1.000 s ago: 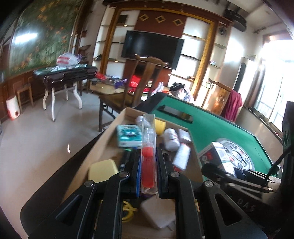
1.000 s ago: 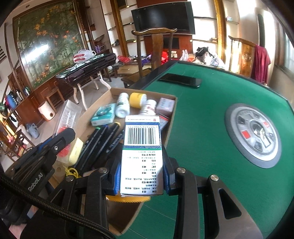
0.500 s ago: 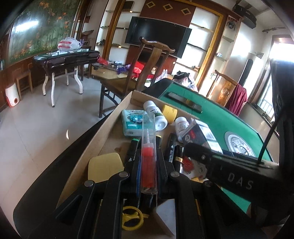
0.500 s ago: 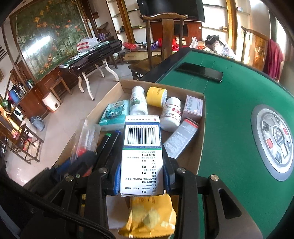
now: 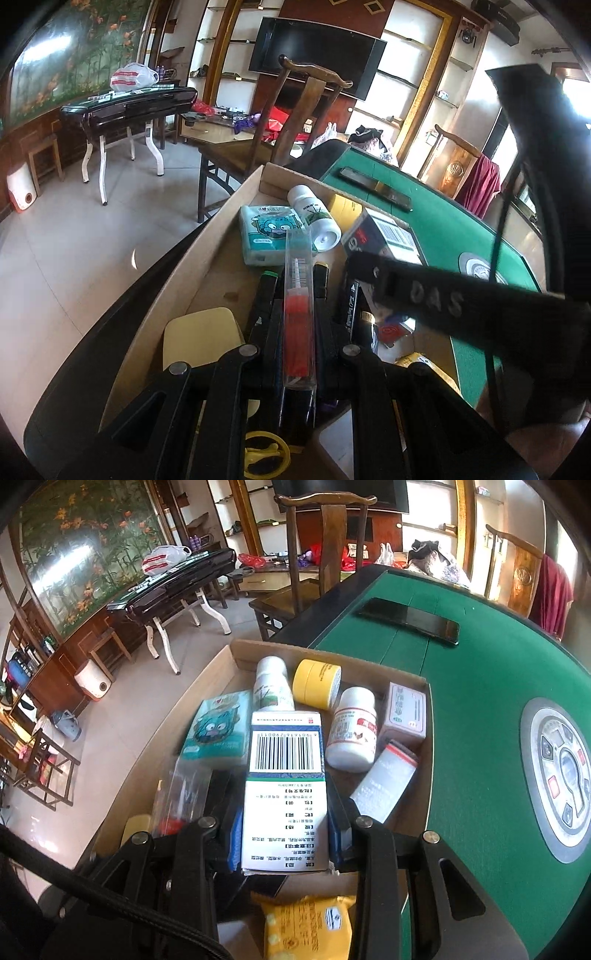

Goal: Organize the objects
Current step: 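Carry the plastic case and medicine box to the tray and release both inside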

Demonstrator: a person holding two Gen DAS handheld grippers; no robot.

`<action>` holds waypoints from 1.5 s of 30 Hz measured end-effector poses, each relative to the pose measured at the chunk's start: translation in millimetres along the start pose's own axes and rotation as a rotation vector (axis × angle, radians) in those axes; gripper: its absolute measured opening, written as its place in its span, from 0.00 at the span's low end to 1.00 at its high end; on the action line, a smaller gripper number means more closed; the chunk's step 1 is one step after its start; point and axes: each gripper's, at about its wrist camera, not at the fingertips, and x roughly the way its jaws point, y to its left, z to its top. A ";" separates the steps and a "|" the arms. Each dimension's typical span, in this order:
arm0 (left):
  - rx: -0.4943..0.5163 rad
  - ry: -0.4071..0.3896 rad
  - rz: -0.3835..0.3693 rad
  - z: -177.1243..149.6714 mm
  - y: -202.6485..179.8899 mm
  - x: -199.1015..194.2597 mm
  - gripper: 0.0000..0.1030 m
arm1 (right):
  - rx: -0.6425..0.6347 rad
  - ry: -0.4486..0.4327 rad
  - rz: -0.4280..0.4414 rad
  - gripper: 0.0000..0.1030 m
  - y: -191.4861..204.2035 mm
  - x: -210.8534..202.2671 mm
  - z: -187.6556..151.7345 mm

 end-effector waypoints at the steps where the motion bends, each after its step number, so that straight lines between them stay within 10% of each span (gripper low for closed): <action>1: 0.003 0.003 0.001 -0.6 -0.8 0.0 0.11 | 0.005 0.007 0.003 0.31 -0.2 1.6 1.6; 28: 0.021 0.017 0.010 -0.9 -11.2 -1.7 0.13 | 0.033 0.064 -0.006 0.32 0.8 21.0 6.9; 35: 0.017 -0.039 0.022 -1.3 -10.5 -12.4 0.56 | 0.043 0.052 -0.010 0.41 -2.5 11.8 6.2; 45: 0.010 -0.076 0.027 -1.7 -7.5 -25.4 0.64 | 0.039 -0.071 -0.020 0.49 -4.6 -27.6 8.8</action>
